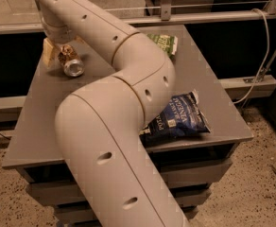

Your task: Place orange can upright

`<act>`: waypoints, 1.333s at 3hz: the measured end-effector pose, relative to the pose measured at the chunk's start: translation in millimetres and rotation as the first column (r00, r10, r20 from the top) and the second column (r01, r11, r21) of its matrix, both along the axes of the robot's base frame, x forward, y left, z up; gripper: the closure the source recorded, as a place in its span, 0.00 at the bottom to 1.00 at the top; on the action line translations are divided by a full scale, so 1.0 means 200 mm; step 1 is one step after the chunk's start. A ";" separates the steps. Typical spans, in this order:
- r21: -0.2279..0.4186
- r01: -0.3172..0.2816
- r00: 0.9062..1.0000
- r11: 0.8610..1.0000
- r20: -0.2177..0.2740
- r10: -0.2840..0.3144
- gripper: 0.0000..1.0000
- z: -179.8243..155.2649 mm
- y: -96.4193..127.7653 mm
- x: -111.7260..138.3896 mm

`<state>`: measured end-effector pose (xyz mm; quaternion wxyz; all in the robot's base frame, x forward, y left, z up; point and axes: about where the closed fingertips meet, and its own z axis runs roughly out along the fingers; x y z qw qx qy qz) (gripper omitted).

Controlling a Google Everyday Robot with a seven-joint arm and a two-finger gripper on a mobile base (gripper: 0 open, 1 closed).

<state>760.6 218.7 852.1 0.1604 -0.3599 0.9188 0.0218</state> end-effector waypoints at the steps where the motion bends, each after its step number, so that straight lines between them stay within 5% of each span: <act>1: -0.047 0.004 1.000 0.999 0.014 -0.003 0.40 0.00 0.02 0.01; 3: -0.022 -0.007 0.996 1.000 0.091 0.009 0.86 0.12 0.02 0.03; 4: 0.119 -0.081 0.977 0.990 0.206 0.055 1.00 0.31 -0.07 -0.01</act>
Offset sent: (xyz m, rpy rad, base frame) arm -0.0007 0.0029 0.0214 -0.0773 -0.0684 -0.0079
